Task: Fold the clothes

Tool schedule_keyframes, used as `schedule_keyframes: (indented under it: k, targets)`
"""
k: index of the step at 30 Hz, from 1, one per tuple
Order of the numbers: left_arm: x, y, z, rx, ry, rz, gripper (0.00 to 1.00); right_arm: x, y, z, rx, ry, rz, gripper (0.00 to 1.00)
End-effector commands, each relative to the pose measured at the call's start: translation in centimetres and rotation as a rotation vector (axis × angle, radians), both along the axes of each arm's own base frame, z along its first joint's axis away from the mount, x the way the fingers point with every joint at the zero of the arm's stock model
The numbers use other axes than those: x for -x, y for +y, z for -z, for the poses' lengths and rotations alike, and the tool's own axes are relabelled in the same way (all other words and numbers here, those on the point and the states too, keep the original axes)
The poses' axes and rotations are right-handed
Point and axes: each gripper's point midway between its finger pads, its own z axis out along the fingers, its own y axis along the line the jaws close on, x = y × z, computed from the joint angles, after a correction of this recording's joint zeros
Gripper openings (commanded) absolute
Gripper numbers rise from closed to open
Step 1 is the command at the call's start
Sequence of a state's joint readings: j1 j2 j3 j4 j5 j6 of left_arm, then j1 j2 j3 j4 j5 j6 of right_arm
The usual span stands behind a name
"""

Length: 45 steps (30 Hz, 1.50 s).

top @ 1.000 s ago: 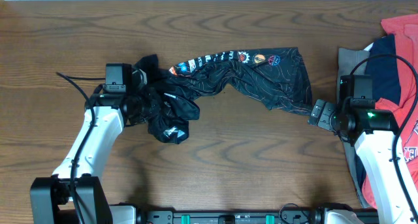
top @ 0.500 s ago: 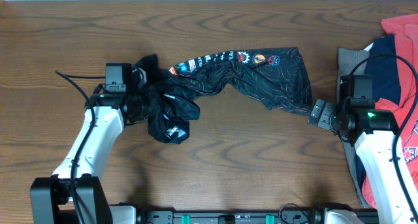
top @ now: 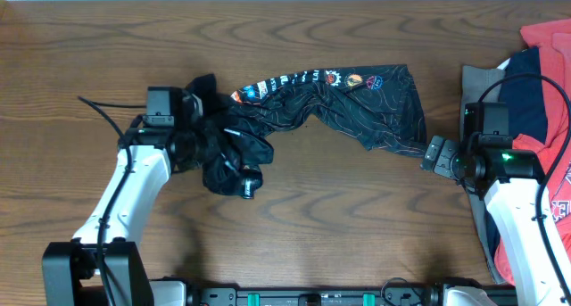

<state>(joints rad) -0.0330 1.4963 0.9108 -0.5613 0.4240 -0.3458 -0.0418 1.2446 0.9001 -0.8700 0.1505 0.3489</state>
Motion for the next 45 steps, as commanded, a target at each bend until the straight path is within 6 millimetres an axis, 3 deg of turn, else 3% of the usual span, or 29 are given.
schedule_keyframes:
  k: [1,4,7,9,12,15,17,19,20,22,23,28,30,32,34,37,41,45]
  targets:
    - [2.3,-3.7,-0.7,0.127,0.040,0.155,0.06,0.0,-0.7,-0.2,0.007,-0.008,0.031,0.99]
    - [6.7,-9.2,-3.0,0.366,0.077,0.422,0.06,0.0,-0.7,-0.2,0.007,-0.008,0.031,0.99]
    - [11.9,-11.7,-3.8,0.430,0.154,0.645,0.06,0.0,-0.7,-0.2,0.007,-0.008,0.032,0.99]
    - [15.6,-12.0,-3.2,0.369,0.239,0.781,0.06,0.0,-0.7,-0.2,0.007,-0.011,0.032,0.99]
    - [18.2,-11.1,-1.9,0.218,0.334,0.864,0.06,-0.1,-0.7,-0.2,0.007,-0.015,0.031,0.99]
    - [19.5,-9.8,-0.9,0.082,0.386,0.921,0.06,-0.2,-0.7,-0.3,0.008,-0.019,0.031,0.99]
    - [19.2,-8.8,-0.1,-0.014,0.390,0.917,0.06,-0.2,-0.7,-0.3,0.007,-0.019,0.032,0.99]
    - [18.3,-7.8,0.5,-0.097,0.388,0.871,0.17,-0.2,-0.7,-0.3,0.007,-0.019,0.032,0.99]
    - [17.8,-7.5,0.7,-0.126,0.385,0.843,0.17,-0.2,-0.7,-0.3,0.008,-0.019,0.031,0.99]
    - [16.5,-7.0,0.5,-0.162,0.361,0.802,0.41,-0.2,-0.7,-0.3,0.008,-0.019,0.031,0.99]
    - [15.6,-6.9,0.1,-0.174,0.342,0.777,0.43,-0.2,-0.7,-0.3,0.007,-0.020,0.032,0.99]
    - [9.7,-5.5,-2.8,-0.229,0.186,0.617,0.64,-0.2,-0.7,-0.3,0.007,-0.020,0.032,0.99]
    - [6.8,-4.0,-3.5,-0.277,0.118,0.503,0.82,-0.2,-0.7,-0.3,0.007,-0.020,0.032,0.99]
    - [4.6,-2.7,-3.6,-0.288,0.075,0.388,0.92,-0.2,-0.6,-0.2,0.000,-0.019,0.028,0.99]
    - [2.8,-1.3,-3.4,-0.274,0.058,0.279,0.95,-0.3,0.1,-0.1,-0.031,-0.017,-0.003,0.99]
    - [1.7,0.6,-2.4,-0.256,0.089,0.147,0.99,-0.4,1.5,0.0,-0.087,-0.016,-0.079,0.99]
    - [1.6,2.4,-0.1,-0.248,0.179,0.066,0.98,-0.5,1.9,0.3,-0.102,-0.005,-0.112,0.99]
    - [2.1,2.7,2.5,-0.247,0.276,0.068,0.98,-0.5,2.4,0.8,-0.126,0.012,-0.126,0.99]
